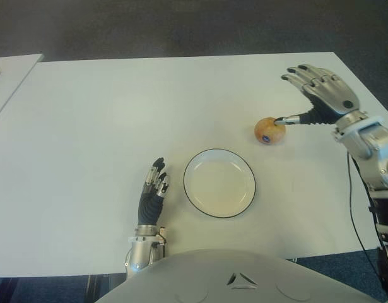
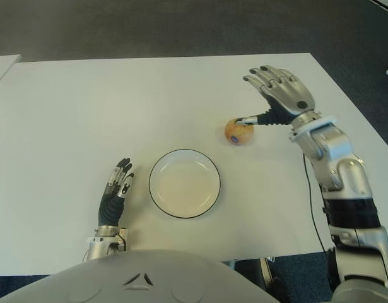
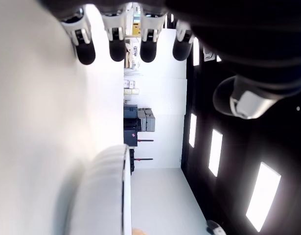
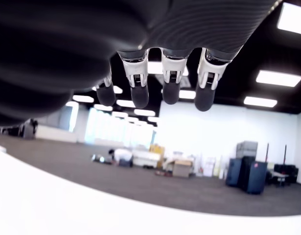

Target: Put the apples into the plate.

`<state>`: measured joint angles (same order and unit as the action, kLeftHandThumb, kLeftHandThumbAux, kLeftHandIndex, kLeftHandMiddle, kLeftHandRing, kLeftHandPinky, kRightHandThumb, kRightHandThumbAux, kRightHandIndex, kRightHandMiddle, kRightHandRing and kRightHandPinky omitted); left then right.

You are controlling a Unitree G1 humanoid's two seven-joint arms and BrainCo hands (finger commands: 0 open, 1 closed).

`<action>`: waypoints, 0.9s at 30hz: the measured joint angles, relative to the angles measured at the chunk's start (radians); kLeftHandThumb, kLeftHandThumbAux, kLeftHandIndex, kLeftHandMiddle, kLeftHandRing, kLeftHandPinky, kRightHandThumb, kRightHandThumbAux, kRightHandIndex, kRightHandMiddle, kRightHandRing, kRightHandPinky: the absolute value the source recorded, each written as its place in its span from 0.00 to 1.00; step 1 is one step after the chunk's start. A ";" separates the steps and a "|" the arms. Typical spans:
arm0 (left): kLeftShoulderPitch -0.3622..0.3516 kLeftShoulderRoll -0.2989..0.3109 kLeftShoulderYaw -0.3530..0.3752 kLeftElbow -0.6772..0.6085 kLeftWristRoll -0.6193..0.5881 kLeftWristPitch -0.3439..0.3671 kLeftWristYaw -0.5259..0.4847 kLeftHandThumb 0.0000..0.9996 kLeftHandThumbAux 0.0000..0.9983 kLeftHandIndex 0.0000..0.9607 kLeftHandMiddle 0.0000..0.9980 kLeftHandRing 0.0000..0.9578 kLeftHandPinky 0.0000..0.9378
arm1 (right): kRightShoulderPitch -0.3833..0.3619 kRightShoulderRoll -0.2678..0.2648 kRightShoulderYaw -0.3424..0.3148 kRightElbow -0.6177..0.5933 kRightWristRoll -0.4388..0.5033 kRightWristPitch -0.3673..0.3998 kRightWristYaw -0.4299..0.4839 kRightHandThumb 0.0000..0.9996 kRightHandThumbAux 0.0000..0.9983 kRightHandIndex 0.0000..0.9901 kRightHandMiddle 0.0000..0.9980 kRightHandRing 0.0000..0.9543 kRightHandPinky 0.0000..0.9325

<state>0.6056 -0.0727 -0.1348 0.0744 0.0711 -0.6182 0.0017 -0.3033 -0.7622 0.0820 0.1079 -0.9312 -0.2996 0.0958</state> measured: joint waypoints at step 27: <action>0.039 0.036 -0.008 -0.020 0.001 -0.015 -0.009 0.05 0.40 0.00 0.00 0.00 0.00 | -0.368 0.194 0.319 0.739 0.006 -0.061 -0.234 0.27 0.23 0.00 0.00 0.00 0.00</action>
<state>0.6447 -0.0368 -0.1423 0.0545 0.0725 -0.6331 -0.0076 -0.6713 -0.5679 0.4008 0.8469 -0.9255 -0.3610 -0.1386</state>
